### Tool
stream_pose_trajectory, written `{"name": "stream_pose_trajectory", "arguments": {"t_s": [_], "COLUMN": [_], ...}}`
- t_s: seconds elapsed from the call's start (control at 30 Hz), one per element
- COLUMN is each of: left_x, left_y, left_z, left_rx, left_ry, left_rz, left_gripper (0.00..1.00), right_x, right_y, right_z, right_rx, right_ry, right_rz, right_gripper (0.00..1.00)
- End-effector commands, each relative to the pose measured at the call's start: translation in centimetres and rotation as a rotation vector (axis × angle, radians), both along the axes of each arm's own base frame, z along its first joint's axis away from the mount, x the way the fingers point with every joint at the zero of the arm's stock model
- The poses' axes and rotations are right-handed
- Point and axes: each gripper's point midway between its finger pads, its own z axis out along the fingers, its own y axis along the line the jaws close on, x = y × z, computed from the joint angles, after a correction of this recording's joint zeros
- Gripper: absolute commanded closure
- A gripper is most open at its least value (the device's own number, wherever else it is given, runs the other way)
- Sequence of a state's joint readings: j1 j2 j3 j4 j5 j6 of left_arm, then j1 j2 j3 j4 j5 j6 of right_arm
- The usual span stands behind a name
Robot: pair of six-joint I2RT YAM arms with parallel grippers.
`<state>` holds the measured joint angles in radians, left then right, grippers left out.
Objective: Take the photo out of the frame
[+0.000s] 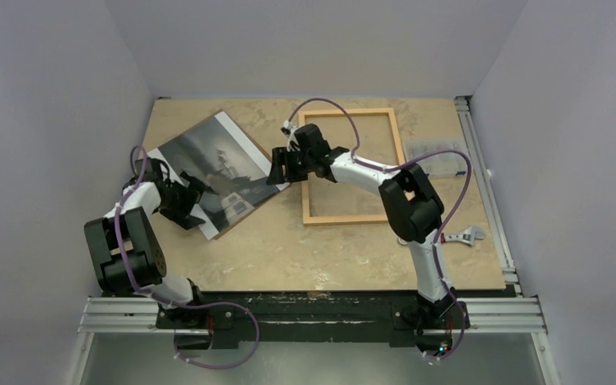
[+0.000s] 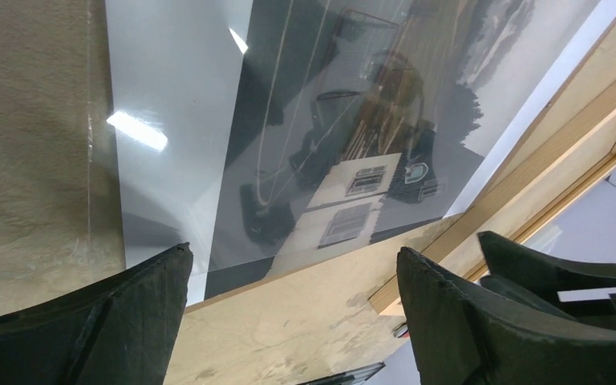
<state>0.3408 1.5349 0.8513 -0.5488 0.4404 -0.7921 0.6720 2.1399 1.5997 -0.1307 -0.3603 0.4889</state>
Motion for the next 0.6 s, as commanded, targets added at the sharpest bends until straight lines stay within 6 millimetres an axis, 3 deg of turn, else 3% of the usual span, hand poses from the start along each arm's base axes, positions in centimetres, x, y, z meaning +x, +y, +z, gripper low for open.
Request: {"name": "stream_pose_trajectory", "arguments": {"t_s": [0.0, 0.17, 0.43, 0.57], "left_x": [0.3, -2.1, -7.1, -7.4], "left_y": [0.0, -0.8, -0.7, -0.7], "left_z": [2.8, 3.6, 1.0, 0.2], "left_rx": [0.028, 0.034, 0.098, 0.114], "left_ry": [-0.120, -0.154, -0.078, -0.132], "left_rz": [-0.017, -0.024, 0.083, 0.120], "left_gripper": [0.04, 0.04, 0.01, 0.01], "right_x": [-0.9, -0.6, 0.6, 1.0], "right_y": [2.5, 4.2, 5.5, 5.8], "right_z": [2.4, 1.5, 0.0, -0.4], "right_rx": [0.028, 0.035, 0.029, 0.021], "right_ry": [-0.119, -0.142, -0.147, -0.156], "right_rz": [0.035, 0.051, 0.069, 0.083], "right_gripper": [0.40, 0.50, 0.53, 0.53]}}
